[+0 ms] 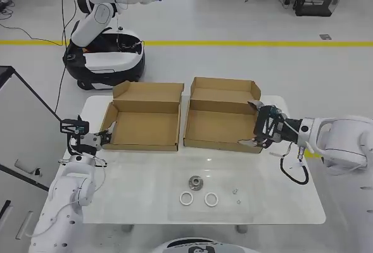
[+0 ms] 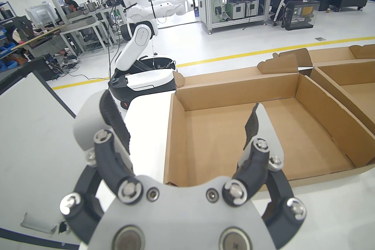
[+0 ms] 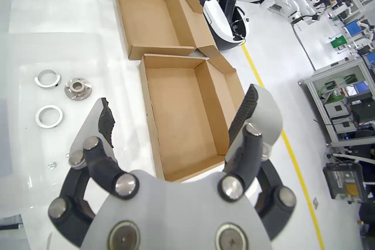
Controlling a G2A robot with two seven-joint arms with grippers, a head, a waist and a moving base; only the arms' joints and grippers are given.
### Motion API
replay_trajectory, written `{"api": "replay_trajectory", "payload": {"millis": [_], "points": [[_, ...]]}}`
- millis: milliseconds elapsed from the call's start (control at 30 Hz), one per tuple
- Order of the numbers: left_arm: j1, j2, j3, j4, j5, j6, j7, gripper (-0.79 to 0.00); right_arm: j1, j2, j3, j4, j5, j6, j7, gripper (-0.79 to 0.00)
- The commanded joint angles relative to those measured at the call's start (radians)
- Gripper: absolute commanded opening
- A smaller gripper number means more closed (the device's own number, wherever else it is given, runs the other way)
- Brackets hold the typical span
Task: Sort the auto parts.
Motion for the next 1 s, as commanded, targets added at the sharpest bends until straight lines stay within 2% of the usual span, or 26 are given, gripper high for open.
{"api": "replay_trajectory", "payload": {"millis": [0, 300, 533, 967], "points": [[0.0, 0.0, 0.0, 0.0, 0.0, 0.0, 0.0, 0.0, 0.004, 0.019, -0.025, -0.005, -0.002, -0.001, -0.001, 0.0], [0.0, 0.0, 0.0, 0.0, 0.0, 0.0, 0.0, 0.0, 0.013, 0.131, -0.142, -0.058, 0.004, 0.005, 0.005, 0.0], [0.0, 0.0, 0.0, 0.0, 0.0, 0.0, 0.0, 0.0, 0.035, 0.234, -0.224, -0.094, 0.034, 0.004, 0.005, 0.0], [0.0, 0.0, 0.0, 0.0, 0.0, 0.0, 0.0, 0.0, 0.213, 0.433, -0.476, -0.098, 0.135, -0.014, -0.014, 0.0]]}}
